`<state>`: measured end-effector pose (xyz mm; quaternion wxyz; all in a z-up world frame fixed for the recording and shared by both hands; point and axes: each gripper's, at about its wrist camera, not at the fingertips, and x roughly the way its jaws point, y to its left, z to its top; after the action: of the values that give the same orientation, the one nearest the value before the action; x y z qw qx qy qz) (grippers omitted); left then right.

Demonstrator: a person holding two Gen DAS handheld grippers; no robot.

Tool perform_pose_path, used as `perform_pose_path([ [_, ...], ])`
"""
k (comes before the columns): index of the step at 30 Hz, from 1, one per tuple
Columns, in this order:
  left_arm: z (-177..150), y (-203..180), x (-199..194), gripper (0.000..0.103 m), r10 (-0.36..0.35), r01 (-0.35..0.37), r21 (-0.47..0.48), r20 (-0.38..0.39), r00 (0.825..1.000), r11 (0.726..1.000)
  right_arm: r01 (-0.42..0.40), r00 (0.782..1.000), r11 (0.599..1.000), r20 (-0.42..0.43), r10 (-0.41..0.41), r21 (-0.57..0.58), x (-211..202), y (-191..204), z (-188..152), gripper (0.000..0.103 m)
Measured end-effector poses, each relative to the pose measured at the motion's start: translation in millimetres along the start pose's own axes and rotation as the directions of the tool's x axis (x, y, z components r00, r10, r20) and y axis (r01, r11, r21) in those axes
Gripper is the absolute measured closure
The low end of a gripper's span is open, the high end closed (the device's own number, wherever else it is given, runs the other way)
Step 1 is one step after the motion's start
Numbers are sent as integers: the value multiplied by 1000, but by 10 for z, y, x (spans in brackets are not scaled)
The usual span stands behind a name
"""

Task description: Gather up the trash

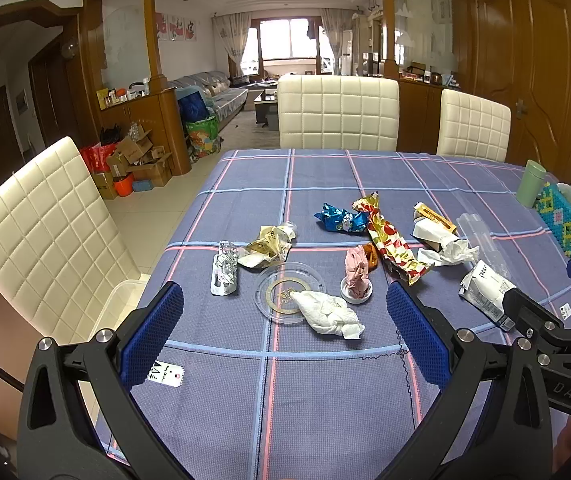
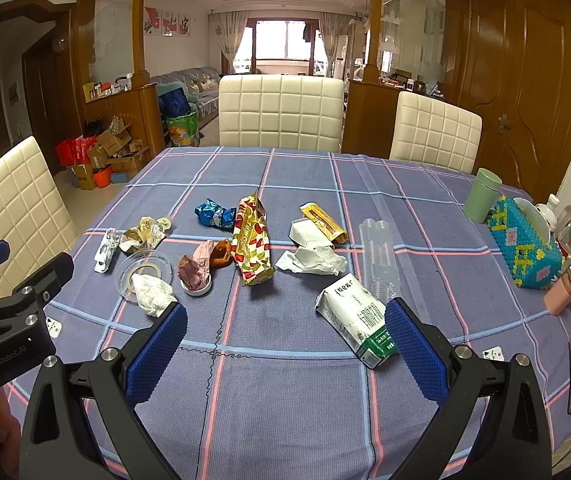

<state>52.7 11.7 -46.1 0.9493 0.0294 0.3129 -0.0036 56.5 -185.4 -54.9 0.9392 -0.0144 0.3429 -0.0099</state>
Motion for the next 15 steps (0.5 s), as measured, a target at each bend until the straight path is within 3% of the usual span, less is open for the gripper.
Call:
perform_pose_path([
  [15,-79,-51,40,3,-5,5,3,-11,1000,1000,-1,1000,1000,-12,1,6,14,-28,-38,6],
])
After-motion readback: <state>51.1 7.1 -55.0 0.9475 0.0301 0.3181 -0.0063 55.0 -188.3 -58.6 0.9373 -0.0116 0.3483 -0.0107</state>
